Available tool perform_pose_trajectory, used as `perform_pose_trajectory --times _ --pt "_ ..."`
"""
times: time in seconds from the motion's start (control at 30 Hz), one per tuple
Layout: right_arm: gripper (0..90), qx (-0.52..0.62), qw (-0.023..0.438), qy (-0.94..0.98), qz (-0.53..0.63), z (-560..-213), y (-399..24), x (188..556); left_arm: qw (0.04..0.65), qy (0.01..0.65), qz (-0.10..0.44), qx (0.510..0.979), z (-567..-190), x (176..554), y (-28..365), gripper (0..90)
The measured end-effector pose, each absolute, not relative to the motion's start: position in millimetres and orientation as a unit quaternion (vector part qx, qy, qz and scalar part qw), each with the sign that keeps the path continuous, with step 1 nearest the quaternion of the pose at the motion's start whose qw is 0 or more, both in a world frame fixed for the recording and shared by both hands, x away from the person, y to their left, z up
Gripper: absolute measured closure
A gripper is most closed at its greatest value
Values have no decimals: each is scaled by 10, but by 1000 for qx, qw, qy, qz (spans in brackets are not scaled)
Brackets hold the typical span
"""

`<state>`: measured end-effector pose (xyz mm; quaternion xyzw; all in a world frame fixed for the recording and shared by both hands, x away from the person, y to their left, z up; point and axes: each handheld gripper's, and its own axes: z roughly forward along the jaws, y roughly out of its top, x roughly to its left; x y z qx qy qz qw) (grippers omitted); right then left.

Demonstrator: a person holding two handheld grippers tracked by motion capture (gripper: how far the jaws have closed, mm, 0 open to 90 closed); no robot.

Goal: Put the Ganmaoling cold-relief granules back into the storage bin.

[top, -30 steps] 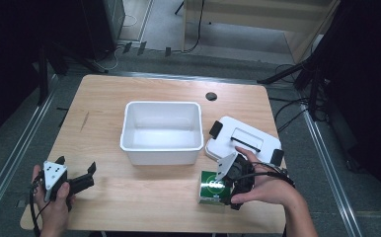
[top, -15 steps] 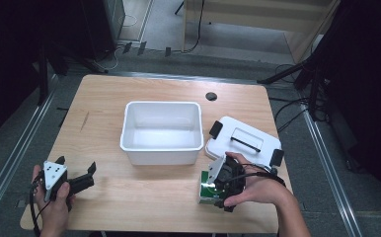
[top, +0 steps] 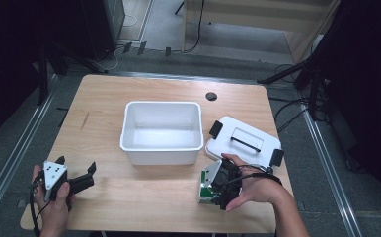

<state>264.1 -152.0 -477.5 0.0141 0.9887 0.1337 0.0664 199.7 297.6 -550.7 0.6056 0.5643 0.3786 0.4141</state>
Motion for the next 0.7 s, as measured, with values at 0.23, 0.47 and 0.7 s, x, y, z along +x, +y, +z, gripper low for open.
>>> perform_pose_trajectory --times 0.23,0.47,0.7 --pt "143 16 55 990 131 -4766 -1518 2672 415 566 378 605 -5507 2000 2978 0" --pt "163 6 47 991 124 -4735 -1505 2699 416 567 377 603 -5509 2002 2978 0" --pt "164 0 60 990 130 -4637 -1517 2700 415 567 377 604 -5508 2001 2978 0"
